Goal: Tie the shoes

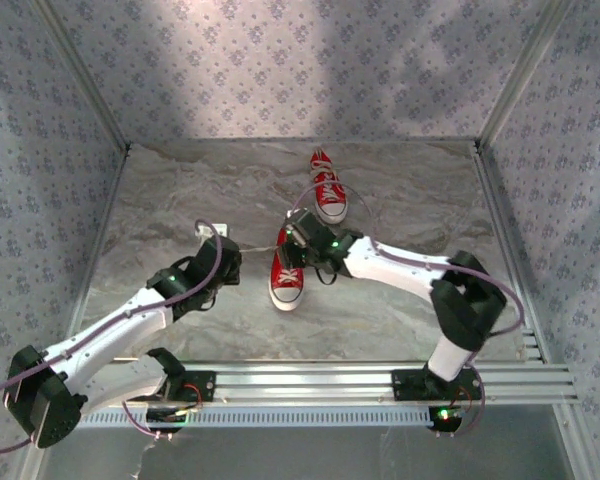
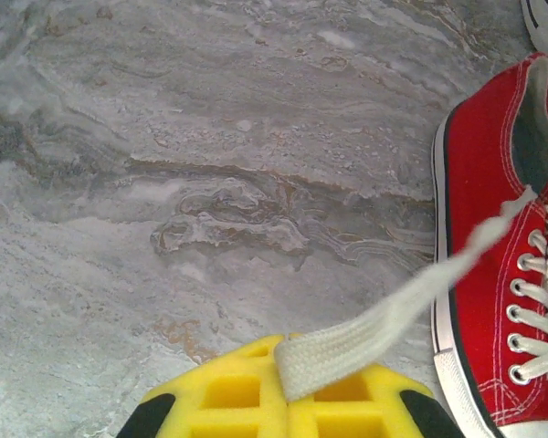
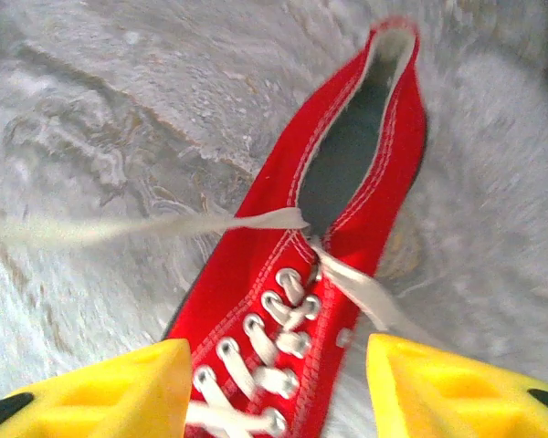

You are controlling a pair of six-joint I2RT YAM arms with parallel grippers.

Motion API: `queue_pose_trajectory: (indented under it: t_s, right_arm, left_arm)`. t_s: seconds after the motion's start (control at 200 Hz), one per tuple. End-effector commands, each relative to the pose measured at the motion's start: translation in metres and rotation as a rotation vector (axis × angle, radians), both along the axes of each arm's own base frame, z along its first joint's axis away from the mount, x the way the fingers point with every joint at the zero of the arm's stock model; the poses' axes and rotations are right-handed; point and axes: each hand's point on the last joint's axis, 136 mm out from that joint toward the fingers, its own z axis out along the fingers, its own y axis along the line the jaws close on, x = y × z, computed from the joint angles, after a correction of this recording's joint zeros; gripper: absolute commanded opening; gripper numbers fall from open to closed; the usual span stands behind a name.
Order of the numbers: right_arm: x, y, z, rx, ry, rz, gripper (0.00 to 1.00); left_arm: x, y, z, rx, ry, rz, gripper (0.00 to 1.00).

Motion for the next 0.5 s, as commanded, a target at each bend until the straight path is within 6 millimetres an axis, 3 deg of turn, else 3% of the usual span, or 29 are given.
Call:
queue_pose_trajectory:
  t_s: [0.0, 0.145, 0.495]
  right_arm:
    - [-0.008, -0.034, -0.018, -0.221, -0.048, 0.237, 0.51]
    - [-0.007, -0.065, -0.047, -0.291, 0.032, 0.335, 0.53]
    - [0.021, -0.077, -0.087, -0.338, 0.133, 0.413, 0.58]
  left_arm:
    - [0.004, -0.006, 0.011, -0.115, -0.005, -0.017, 0.0]
    - [0.011, -0.013, 0.02, -0.145, -0.002, -0.041, 0.0]
    - [0.012, -0.021, 0.024, -0.171, 0.003, -0.064, 0.0]
